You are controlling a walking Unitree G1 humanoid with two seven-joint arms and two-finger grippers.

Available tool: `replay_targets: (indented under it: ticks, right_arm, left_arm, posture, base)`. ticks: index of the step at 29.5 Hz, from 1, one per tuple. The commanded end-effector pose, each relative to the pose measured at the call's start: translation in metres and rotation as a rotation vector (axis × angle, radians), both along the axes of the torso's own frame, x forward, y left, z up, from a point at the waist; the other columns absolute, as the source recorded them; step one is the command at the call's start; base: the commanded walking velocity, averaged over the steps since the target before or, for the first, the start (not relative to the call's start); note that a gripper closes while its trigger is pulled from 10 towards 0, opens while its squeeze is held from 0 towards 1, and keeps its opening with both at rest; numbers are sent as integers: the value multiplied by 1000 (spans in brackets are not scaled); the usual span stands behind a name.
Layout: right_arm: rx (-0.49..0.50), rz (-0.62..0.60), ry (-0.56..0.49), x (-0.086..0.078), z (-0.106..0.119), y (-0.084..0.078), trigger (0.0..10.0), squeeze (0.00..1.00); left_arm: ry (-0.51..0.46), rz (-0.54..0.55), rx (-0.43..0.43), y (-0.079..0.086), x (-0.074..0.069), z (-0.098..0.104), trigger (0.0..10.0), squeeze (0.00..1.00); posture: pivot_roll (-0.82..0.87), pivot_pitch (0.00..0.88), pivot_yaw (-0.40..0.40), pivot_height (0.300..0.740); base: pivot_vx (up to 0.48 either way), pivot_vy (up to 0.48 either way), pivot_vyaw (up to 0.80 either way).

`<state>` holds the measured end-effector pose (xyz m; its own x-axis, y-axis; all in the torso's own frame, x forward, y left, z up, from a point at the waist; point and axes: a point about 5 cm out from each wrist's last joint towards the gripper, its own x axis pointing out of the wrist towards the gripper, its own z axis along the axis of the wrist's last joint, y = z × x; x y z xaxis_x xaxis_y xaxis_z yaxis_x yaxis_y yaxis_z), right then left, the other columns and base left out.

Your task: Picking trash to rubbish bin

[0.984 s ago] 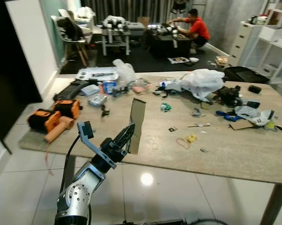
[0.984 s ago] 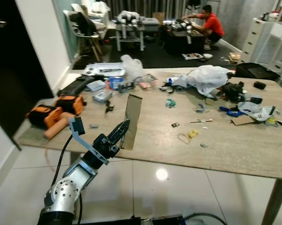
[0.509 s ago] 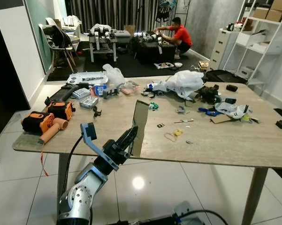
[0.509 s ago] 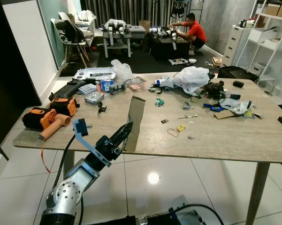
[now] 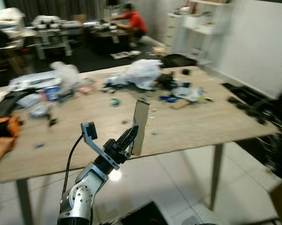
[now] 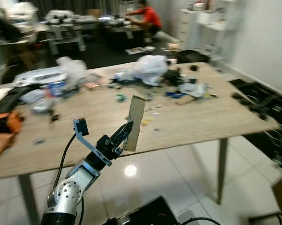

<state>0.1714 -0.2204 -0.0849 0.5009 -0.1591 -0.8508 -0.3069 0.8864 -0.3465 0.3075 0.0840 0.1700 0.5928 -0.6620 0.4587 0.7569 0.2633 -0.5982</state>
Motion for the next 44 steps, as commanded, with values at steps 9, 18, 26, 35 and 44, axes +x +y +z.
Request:
replay_targets:
  ticks: [9,18,26,35,44]
  right_arm:
    - [11,-34,57,-16,-7,-1,10000,0]
    - [13,-29,58,-14,-6,1,10000,0]
    - [15,-16,62,-13,-7,3,10000,0]
    - [18,-5,63,-11,-6,7,10000,0]
    - [20,9,65,-11,-7,9,10000,0]
  left_arm:
    - [4,28,19,1,1,-2,10000,0]
    - [-1,29,20,-1,2,-1,10000,0]
    - [-8,27,35,-4,2,-2,10000,0]
    - [-16,34,42,-3,2,0,10000,0]
    - [-21,33,57,-5,2,-1,10000,0]
  posture:
    - [-83,80,12,740]
    - [-85,76,12,740]
    - [-81,72,11,740]
    - [-76,76,11,740]
    - [-77,81,10,740]
  base:
    - [0,0,-772]
    - [0,0,-775]
    - [0,0,-774]
    - [0,0,-775]
    - [0,0,-775]
